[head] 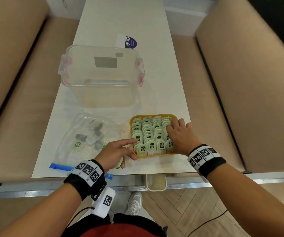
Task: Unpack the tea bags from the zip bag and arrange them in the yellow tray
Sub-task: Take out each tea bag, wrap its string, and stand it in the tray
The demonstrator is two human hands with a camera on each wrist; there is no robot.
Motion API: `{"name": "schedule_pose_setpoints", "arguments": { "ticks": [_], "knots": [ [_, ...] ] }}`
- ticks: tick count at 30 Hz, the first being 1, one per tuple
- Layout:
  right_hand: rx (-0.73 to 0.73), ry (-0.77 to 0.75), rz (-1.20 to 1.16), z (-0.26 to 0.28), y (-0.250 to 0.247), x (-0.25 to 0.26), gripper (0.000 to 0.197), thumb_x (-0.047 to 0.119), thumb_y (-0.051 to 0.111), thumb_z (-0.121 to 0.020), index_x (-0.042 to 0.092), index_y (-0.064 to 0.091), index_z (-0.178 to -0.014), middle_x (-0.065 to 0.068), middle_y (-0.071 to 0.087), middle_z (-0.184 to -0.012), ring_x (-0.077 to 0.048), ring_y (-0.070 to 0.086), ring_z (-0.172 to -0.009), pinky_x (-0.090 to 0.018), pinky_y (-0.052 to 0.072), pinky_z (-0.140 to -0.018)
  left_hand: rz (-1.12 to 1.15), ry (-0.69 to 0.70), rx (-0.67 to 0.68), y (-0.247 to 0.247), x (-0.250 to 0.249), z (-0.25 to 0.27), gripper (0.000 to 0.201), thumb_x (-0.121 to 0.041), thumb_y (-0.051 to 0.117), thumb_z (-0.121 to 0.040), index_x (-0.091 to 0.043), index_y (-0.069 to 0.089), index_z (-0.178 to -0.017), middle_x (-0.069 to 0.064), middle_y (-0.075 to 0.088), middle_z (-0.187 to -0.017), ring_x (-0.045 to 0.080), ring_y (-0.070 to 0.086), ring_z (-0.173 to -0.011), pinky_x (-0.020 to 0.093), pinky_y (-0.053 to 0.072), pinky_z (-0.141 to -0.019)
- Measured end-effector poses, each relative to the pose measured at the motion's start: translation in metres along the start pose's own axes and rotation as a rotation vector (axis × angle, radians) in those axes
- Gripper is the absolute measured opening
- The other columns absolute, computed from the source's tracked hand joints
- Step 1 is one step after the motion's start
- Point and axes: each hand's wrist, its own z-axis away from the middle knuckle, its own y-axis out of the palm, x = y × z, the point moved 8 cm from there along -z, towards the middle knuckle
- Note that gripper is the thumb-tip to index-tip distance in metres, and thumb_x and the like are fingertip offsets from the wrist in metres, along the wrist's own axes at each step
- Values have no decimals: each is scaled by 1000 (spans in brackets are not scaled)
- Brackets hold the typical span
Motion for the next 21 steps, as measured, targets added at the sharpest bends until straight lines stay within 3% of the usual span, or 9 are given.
{"name": "schedule_pose_setpoints", "arguments": {
  "ticks": [8,13,18,21],
  "knots": [
    [-33,-10,-14,1,-2,3,34,33,79,-49,16,59,-70,-9,48,-90,-29,45,-79,-39,28,-63,3,-6,8,0,1,0,30,-16,58,-99,-30,68,-124,15,77,-91,20,48,-46,20,37,-43],
    [-63,-5,-44,0,-5,3,29,34,78,-51,16,58,-62,-10,49,-86,-30,46,-77,-40,31,-62,-1,-10,11,-2,2,-1,30,-16,59,-99,-31,69,-124,14,77,-91,20,48,-46,20,37,-43],
    [-48,-2,-65,0,-2,1,28,38,77,-57,18,60,-64,-9,49,-91,-31,45,-82,-43,35,-66,-1,-24,15,-3,4,-1,31,-17,59,-97,-32,70,-122,11,78,-94,25,51,-52,23,33,-45],
    [-2,15,-105,4,-5,-4,27,44,74,-66,20,63,-73,-5,47,-99,-29,41,-90,-42,36,-72,29,-28,17,-3,3,0,27,-26,50,-104,-28,69,-124,14,77,-95,22,50,-49,25,32,-46]
  ]
}}
